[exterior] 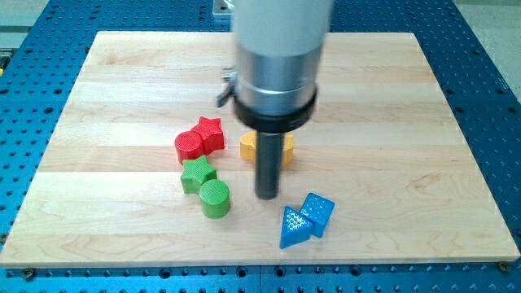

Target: Push the red blocks left above the green blocks

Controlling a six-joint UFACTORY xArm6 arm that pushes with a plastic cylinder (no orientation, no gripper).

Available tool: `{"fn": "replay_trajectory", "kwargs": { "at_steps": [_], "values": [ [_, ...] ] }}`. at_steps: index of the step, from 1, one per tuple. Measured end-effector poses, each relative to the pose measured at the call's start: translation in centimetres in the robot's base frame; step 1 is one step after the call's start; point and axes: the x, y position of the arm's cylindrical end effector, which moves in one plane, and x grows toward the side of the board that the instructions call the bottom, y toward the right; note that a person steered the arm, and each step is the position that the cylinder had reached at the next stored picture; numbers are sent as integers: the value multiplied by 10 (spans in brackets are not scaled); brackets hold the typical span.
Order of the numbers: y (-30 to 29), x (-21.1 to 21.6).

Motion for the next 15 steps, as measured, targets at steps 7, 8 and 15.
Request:
{"fn": "replay_trajectory", "kwargs": {
  "at_steps": [7,8,15],
  "values": [
    [-78,-62],
    [-59,-62],
    [-76,-111]
  ]
}}
